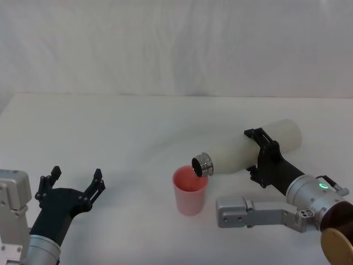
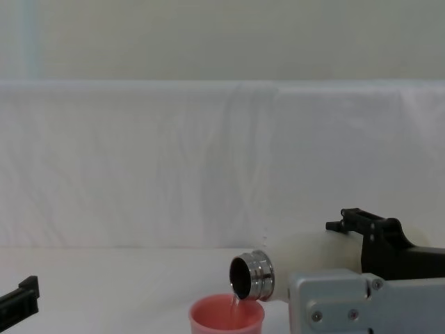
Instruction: Grasp the thermos with one hand and pour water into the cup lid.
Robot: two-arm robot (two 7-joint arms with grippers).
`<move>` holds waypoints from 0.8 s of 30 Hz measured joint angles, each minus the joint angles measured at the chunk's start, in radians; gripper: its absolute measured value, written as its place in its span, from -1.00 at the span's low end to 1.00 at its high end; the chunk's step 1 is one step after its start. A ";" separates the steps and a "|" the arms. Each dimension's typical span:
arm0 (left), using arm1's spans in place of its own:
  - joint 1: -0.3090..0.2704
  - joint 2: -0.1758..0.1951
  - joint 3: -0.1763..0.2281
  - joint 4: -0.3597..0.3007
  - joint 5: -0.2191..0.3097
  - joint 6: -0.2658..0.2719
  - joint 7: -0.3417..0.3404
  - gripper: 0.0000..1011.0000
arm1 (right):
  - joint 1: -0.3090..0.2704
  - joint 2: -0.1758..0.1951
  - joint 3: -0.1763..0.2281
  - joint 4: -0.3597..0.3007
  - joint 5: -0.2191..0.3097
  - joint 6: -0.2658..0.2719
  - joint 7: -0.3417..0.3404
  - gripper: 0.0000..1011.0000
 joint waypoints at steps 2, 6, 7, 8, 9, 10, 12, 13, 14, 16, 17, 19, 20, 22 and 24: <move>0.000 0.000 0.000 0.000 0.000 0.000 0.000 0.98 | 0.000 0.000 0.000 0.000 0.000 0.000 0.000 0.88; 0.000 0.000 0.000 0.000 0.000 0.000 0.000 0.98 | 0.000 0.000 0.000 0.001 0.000 0.000 0.000 0.88; 0.000 0.000 0.000 0.000 0.000 0.000 0.000 0.98 | 0.000 0.000 0.000 0.001 0.000 0.000 0.000 0.88; 0.000 0.000 0.000 0.000 0.000 0.000 0.000 0.98 | 0.000 0.000 0.000 0.001 0.000 0.000 0.000 0.88; 0.000 0.000 0.000 0.000 0.000 0.000 0.000 0.98 | 0.000 0.000 0.000 0.001 0.000 0.000 0.000 0.88; 0.000 0.000 0.000 0.000 0.000 0.000 0.000 0.98 | 0.000 -0.001 0.000 0.001 0.000 0.000 0.000 0.88; 0.000 0.000 0.000 0.000 0.000 0.000 0.000 0.98 | 0.000 -0.001 0.000 0.004 0.000 0.000 -0.001 0.88; 0.000 0.000 0.000 0.000 0.000 0.000 0.000 0.98 | 0.000 -0.001 0.000 0.004 0.000 0.000 -0.001 0.88; 0.000 0.000 0.000 0.000 0.000 0.000 0.000 0.98 | 0.000 -0.003 0.001 0.005 0.002 0.000 -0.002 0.88; 0.000 0.000 0.000 0.000 0.000 0.000 0.000 0.98 | -0.002 -0.007 0.006 0.007 0.010 0.000 -0.006 0.88; 0.000 0.000 0.000 0.000 0.000 0.000 0.000 0.98 | -0.002 -0.007 0.006 0.007 0.010 0.000 -0.006 0.88; 0.000 0.000 0.000 0.000 0.000 0.000 0.000 0.98 | -0.006 -0.014 0.013 0.009 0.026 -0.002 -0.012 0.88; 0.000 0.000 0.000 0.000 0.000 0.000 0.000 0.98 | -0.007 -0.016 0.016 0.009 0.032 -0.003 -0.014 0.88; 0.000 0.000 0.000 0.000 0.000 0.000 0.000 0.98 | -0.016 -0.031 0.035 0.010 0.068 -0.005 -0.023 0.88; 0.000 0.000 0.000 0.000 0.000 0.000 0.000 0.98 | -0.020 -0.037 0.046 0.010 0.086 -0.006 -0.025 0.88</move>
